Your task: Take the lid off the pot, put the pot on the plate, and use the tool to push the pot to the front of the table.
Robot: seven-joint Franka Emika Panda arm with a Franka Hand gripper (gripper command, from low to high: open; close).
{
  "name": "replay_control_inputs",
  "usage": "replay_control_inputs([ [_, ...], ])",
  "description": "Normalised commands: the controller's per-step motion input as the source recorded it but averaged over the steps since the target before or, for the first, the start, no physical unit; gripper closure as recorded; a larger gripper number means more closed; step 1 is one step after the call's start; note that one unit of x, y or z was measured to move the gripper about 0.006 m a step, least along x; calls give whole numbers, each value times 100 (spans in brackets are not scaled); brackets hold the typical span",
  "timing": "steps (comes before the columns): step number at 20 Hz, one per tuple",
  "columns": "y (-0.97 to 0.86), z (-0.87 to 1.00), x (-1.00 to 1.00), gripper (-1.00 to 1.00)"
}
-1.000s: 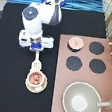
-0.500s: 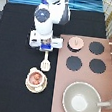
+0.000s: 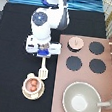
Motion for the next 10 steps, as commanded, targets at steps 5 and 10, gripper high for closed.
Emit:
replay_control_inputs([
  [5, -76, 5, -31, 100],
  [10, -72, -4, -62, 100],
])
